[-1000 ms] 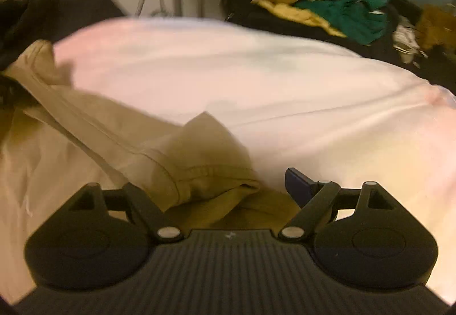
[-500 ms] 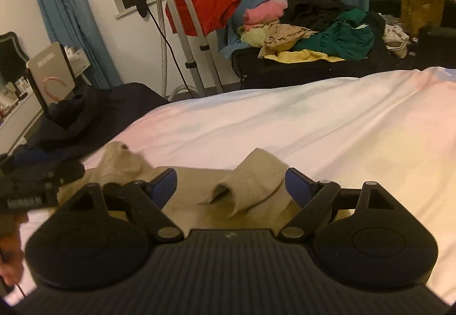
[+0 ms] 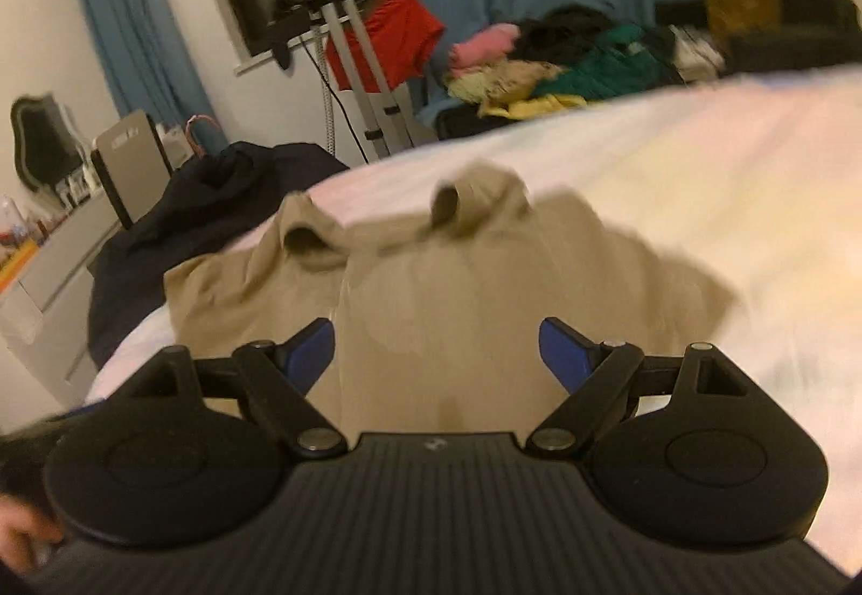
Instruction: Fold clothes
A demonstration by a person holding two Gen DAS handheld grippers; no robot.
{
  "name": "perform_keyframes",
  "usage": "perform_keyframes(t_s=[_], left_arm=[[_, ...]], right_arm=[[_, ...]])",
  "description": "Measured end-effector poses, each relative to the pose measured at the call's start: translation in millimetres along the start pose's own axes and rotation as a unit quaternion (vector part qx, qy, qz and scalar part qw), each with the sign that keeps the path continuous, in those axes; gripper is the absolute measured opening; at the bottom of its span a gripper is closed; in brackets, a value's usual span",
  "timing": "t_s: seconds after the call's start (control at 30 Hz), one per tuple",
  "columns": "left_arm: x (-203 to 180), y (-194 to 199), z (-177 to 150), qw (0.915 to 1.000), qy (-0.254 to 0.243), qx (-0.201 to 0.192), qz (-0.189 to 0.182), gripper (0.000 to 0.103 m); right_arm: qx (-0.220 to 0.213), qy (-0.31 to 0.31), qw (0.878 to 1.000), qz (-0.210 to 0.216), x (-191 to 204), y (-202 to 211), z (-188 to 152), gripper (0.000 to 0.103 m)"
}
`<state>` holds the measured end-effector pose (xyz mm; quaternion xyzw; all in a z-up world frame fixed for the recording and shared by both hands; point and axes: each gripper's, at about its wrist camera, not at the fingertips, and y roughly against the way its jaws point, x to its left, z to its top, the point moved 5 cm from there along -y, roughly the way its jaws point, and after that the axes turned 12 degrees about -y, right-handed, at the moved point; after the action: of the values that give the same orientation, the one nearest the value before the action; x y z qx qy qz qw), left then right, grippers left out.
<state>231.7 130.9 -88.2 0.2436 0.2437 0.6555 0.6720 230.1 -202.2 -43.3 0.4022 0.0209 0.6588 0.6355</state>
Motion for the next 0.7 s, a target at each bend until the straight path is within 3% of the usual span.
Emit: perform_keyframes(t_s=[0.07,0.13,0.27,0.5,0.7], left_arm=[[18,-6,-3,0.9974,0.061,0.036,-0.013,0.097],[34,-11,-3,0.9897,0.129,0.06,-0.02,0.093],[62,-24,5,0.9702,0.233,0.053,-0.041,0.09],[87,-84,12,0.9436,0.329,0.008,-0.037,0.066],[91,-122,36,0.9291,0.364,-0.032,-0.054,0.065]], right_arm=[[-0.003,-0.028,1.0,0.002,-15,14,-21,0.084],[-0.003,-0.049,0.999,0.0,-25,17,-32,0.084],[-0.012,-0.051,0.999,0.008,-27,9,-32,0.084],[-0.025,-0.059,0.998,0.022,-34,-6,-31,0.084],[0.008,-0.126,0.991,0.037,-60,-34,-29,0.084]])
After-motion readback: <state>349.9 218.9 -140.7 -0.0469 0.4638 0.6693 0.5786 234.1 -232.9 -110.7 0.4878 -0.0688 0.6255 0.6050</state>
